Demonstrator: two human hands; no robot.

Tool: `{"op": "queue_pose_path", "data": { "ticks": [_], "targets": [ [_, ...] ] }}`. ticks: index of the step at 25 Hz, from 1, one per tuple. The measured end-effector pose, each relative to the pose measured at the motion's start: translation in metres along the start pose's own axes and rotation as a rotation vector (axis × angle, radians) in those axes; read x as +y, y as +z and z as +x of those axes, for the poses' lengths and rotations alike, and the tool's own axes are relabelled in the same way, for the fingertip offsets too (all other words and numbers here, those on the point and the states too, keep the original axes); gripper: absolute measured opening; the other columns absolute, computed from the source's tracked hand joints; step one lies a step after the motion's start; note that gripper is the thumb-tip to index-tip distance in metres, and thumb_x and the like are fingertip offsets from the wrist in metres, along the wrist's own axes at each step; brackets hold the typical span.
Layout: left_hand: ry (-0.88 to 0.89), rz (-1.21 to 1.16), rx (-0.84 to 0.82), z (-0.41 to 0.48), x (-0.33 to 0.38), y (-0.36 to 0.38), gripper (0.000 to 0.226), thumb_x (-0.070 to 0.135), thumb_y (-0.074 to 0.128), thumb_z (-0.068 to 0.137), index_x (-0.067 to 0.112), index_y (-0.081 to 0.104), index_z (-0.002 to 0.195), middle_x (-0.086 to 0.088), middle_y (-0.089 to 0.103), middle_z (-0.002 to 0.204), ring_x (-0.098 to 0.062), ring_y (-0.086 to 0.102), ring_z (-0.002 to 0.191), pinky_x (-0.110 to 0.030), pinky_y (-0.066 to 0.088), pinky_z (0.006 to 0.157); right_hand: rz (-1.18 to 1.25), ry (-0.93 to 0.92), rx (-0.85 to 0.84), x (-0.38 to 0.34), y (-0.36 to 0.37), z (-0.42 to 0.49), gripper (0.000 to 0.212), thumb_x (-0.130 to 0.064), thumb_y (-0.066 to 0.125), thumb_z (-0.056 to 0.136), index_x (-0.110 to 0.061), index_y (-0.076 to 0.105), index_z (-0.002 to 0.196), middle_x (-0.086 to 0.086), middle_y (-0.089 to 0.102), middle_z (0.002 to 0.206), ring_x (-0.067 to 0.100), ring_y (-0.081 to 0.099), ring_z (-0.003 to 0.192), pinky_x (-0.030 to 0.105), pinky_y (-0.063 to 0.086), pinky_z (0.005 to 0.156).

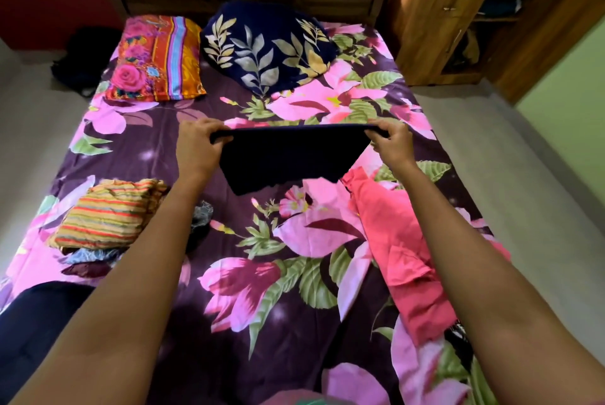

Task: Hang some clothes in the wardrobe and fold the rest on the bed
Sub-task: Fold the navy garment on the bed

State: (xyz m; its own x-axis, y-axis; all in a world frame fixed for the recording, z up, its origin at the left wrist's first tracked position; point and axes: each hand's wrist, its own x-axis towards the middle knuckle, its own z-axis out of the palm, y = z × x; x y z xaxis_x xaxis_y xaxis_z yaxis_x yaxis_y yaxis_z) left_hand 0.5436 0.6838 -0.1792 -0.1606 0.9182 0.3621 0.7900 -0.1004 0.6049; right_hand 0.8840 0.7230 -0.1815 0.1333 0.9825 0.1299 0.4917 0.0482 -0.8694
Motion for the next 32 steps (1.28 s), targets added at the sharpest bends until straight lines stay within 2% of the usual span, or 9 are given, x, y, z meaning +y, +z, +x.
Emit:
{"op": "queue_pose_path", "data": {
  "ticks": [4,12,14,16,18,22,25,28,32],
  "targets": [
    [0.018,0.243,-0.102,-0.075,-0.030,0.029,0.014,0.009,0.075,0.070,0.013,0.078,0.083,-0.007,0.070,0.110,-0.040,0.051,0.112,-0.039,0.028,0.089,-0.259,-0.069,-0.190,0.062,0.012,-0.052,0.024,0.004,0.069,0.079,0.004,0.071,0.103,0.018,0.062,0.121,0.029,0.058,0.113,0.022,0.039,0.096],
    [0.208,0.284,-0.707,-0.245,-0.103,0.104,0.028,-0.013,0.081,0.043,0.006,0.074,0.063,-0.018,0.073,0.085,-0.056,0.061,0.091,-0.071,0.040,0.077,-0.798,-0.079,-0.824,0.210,0.039,-0.200,0.033,-0.012,0.059,0.089,-0.019,0.066,0.120,-0.007,0.053,0.137,0.026,0.028,0.141,0.039,0.017,0.115],
    [0.175,0.302,-0.868,-0.280,-0.108,0.109,0.028,-0.012,0.080,0.055,0.004,0.076,0.078,-0.014,0.072,0.100,-0.052,0.057,0.106,-0.060,0.043,0.090,-0.920,-0.099,-1.061,0.222,0.040,-0.230,0.036,-0.014,0.052,0.092,-0.021,0.060,0.127,-0.011,0.043,0.145,0.021,0.010,0.147,0.041,0.004,0.116],
    [0.092,0.385,-1.111,-0.315,-0.117,0.112,0.029,0.001,0.063,0.084,0.006,0.068,0.111,-0.010,0.058,0.130,-0.038,0.035,0.135,-0.039,0.024,0.111,-0.954,-0.111,-1.237,0.230,0.043,-0.253,0.037,-0.016,0.049,0.094,-0.020,0.059,0.129,-0.011,0.038,0.149,0.022,0.002,0.147,0.041,-0.001,0.116],
    [-0.007,0.377,-1.332,-0.345,-0.122,0.114,0.035,0.013,0.058,0.089,0.008,0.061,0.124,-0.011,0.053,0.136,-0.031,0.032,0.138,-0.029,0.019,0.109,-0.958,-0.111,-1.373,0.237,0.046,-0.276,0.037,-0.014,0.051,0.091,-0.017,0.060,0.127,-0.007,0.040,0.149,0.026,0.003,0.147,0.043,0.002,0.117],
    [-0.194,0.252,-1.600,-0.375,-0.107,0.114,0.021,0.009,0.070,0.077,0.002,0.072,0.097,-0.014,0.070,0.106,-0.026,0.063,0.101,-0.022,0.036,0.073,-0.765,0.261,-1.519,0.251,0.047,-0.317,0.030,-0.002,0.057,0.078,0.006,0.067,0.105,0.016,0.067,0.114,0.033,0.054,0.116,0.033,0.039,0.096],
    [-0.246,0.284,-1.778,-0.381,-0.098,0.114,0.030,0.010,0.074,0.076,0.004,0.070,0.106,-0.008,0.070,0.109,-0.017,0.062,0.100,-0.019,0.036,0.074,-0.729,0.464,-1.599,0.246,0.048,-0.319,0.017,-0.004,0.065,0.077,0.009,0.066,0.087,0.017,0.063,0.078,0.029,0.055,0.074,0.026,0.038,0.062],
    [-0.295,0.284,-1.687,-0.363,-0.101,0.118,0.029,0.013,0.075,0.076,0.004,0.071,0.102,-0.009,0.070,0.106,-0.012,0.060,0.090,-0.016,0.035,0.071,-0.743,0.434,-1.559,0.237,0.057,-0.298,0.017,-0.008,0.065,0.081,0.006,0.067,0.090,0.014,0.059,0.079,0.024,0.053,0.075,0.025,0.035,0.060],
    [-0.364,0.139,-1.262,-0.322,-0.117,0.132,0.021,0.009,0.070,0.082,0.001,0.070,0.101,-0.016,0.069,0.102,-0.023,0.063,0.094,-0.021,0.036,0.073,-0.780,0.384,-1.301,0.244,0.074,-0.252,0.021,-0.012,0.059,0.085,0.001,0.068,0.099,0.019,0.067,0.101,0.032,0.060,0.097,0.030,0.043,0.077]
  ]
}}
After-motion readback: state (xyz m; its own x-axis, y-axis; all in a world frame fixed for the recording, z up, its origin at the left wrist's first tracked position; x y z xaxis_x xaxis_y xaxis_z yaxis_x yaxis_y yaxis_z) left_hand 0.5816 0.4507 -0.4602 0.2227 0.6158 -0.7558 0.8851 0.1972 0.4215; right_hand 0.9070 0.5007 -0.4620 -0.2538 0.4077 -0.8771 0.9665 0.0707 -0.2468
